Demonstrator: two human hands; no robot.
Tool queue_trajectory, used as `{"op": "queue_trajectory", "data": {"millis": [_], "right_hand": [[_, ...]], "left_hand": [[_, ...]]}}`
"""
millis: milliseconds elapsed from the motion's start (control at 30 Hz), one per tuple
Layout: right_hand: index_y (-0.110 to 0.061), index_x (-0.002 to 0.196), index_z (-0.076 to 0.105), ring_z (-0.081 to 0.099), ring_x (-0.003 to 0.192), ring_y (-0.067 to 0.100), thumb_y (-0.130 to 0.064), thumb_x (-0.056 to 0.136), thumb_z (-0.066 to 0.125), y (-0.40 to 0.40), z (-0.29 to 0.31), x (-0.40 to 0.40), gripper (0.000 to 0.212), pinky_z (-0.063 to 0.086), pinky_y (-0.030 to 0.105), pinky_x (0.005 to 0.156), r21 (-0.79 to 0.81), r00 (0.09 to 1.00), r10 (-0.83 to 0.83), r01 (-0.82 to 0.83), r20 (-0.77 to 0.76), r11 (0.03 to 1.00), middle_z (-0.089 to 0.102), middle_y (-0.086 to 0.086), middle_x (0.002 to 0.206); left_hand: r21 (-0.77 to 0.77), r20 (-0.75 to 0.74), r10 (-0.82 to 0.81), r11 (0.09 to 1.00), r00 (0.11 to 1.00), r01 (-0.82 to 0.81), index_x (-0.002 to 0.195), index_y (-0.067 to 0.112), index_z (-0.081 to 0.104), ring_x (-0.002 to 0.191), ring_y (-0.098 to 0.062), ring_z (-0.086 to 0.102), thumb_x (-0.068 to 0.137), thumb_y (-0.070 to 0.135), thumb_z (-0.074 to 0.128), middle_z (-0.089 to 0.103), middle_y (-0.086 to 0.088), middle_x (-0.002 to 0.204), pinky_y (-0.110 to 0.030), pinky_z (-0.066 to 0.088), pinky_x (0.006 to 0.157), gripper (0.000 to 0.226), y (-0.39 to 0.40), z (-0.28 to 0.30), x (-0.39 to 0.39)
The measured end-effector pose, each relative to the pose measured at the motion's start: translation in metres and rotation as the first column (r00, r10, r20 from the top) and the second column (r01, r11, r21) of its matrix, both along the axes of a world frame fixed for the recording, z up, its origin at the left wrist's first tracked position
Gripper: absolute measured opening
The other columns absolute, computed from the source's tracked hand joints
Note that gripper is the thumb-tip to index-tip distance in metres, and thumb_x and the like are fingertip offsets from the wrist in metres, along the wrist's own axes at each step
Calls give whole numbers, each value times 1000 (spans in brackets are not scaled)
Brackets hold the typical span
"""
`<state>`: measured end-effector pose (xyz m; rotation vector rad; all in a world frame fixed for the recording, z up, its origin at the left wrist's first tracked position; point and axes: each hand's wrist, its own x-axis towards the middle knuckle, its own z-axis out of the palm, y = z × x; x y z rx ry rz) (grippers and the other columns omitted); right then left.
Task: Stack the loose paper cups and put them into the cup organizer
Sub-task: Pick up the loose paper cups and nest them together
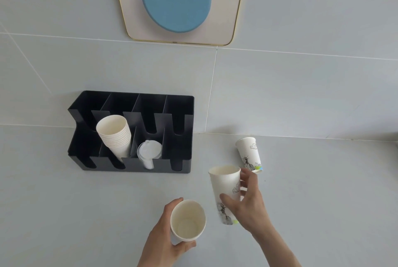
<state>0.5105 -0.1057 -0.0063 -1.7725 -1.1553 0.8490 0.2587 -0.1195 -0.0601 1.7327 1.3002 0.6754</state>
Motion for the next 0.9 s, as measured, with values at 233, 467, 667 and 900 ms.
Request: {"op": "queue_trajectory", "data": {"millis": [233,467,667,900], "right_hand": [[-42,156,27,56,131,19,-25,71,83,-20,41,-43,103,52,27,102,249,966,250,-226,-72,942,56,-10,144],[-34,151,29,50,132,1,-27,73,82,-34,17,-65,95,48,24,106,138,929,353,-367,113,920,46,-19,145],[-24,157,34,46,137,-4,-58,86,72,-40,0,-63,87,42,20,111,55,853,468,-492,232,869,47,-19,151],[-30,156,37,51,132,0,-63,87,66,-38,-13,-56,82,48,27,106,-37,838,479,-487,262,872,51,-21,149]], "left_hand": [[-43,10,15,999,1000,-15,135,62,26,113,3,60,59,42,90,59,28,128,-20,53,91,102,0,-1,1],[-56,18,39,998,999,-38,131,66,25,113,14,57,55,48,91,51,43,130,-12,50,82,103,1,-1,3],[-21,25,56,998,998,-56,136,62,27,118,11,54,60,54,87,49,38,136,-20,51,90,97,0,-3,4],[-55,58,54,997,997,-51,137,62,27,122,7,54,59,52,92,49,36,137,-20,48,94,102,0,-4,2]]}}
